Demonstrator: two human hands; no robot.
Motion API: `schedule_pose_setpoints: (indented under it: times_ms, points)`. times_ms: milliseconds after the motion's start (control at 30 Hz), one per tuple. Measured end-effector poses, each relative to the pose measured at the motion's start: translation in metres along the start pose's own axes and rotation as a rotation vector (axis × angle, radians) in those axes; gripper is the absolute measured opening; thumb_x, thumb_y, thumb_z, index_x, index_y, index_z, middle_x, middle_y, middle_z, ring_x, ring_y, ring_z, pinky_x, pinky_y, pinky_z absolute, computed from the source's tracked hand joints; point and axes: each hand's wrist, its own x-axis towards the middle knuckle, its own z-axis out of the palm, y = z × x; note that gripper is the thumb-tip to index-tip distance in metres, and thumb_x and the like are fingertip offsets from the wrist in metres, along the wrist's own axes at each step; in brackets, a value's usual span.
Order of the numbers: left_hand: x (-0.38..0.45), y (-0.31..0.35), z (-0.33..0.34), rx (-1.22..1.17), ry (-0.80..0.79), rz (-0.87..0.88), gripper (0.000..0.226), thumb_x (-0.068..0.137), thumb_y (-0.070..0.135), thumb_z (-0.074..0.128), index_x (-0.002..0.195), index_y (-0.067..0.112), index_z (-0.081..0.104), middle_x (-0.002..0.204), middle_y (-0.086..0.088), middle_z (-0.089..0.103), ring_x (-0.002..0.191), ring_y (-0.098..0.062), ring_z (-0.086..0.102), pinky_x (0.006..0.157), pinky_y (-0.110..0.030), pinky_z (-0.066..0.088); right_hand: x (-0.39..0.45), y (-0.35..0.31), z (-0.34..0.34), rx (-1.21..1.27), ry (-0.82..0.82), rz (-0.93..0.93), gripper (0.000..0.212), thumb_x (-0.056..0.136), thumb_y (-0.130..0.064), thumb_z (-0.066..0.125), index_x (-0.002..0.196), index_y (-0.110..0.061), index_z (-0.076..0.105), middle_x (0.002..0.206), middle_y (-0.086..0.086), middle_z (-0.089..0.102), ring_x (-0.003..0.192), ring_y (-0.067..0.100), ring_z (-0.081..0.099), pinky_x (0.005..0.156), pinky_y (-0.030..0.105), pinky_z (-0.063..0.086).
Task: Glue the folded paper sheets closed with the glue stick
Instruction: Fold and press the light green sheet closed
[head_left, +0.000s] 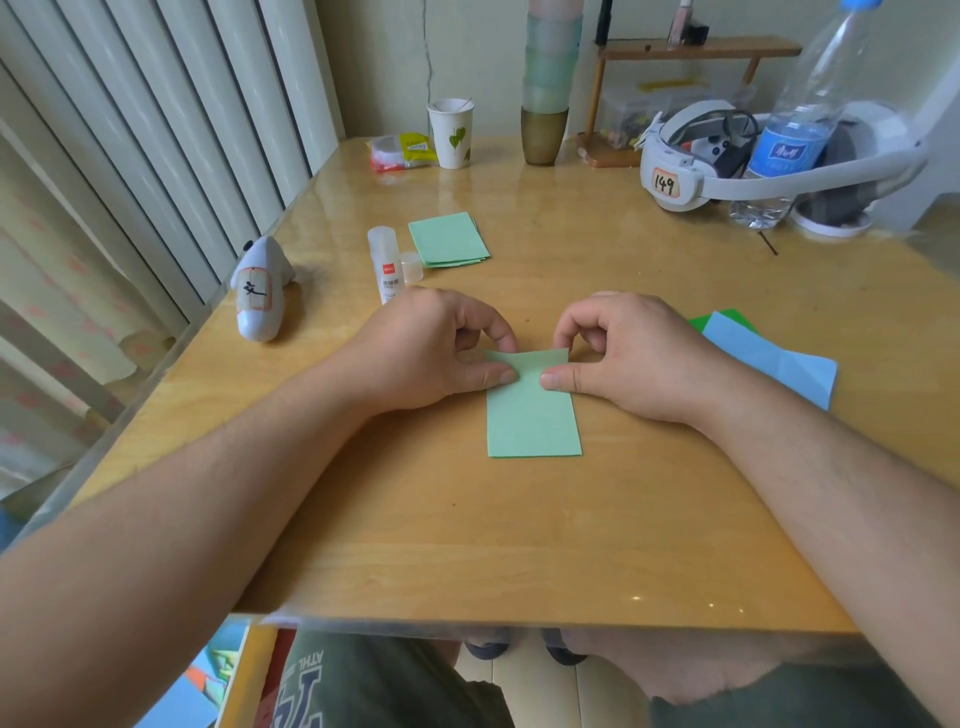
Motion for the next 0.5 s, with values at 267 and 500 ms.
schedule_pose_setpoints:
  times_ms: [267, 500]
  points:
    - [0.007, 0.004, 0.004, 0.022, 0.039, 0.025, 0.019, 0.082, 0.039, 0.086, 0.098, 0.035, 0.077, 0.06, 0.008, 0.04, 0.059, -0.011, 0.041, 0.054, -0.02, 0.029, 0.004, -0.002, 0.004, 0.01, 0.02, -0.005, 0.028, 0.075, -0.049, 0.088, 0.083, -0.031, 0.067, 0.073, -0.01, 0.045, 0.066, 0.008, 0.042, 0.058, 0.029, 0.034]
    - [0.007, 0.002, 0.008, 0.04, 0.069, 0.015, 0.014, 0.082, 0.04, 0.085, 0.09, 0.037, 0.074, 0.058, 0.008, 0.042, 0.061, -0.011, 0.044, 0.055, -0.024, 0.035, 0.005, -0.002, 0.008, -0.001, 0.04, -0.017, 0.027, 0.077, -0.049, 0.087, 0.078, -0.029, 0.068, 0.078, -0.01, 0.049, 0.071, 0.007, 0.047, 0.064, 0.032, 0.039]
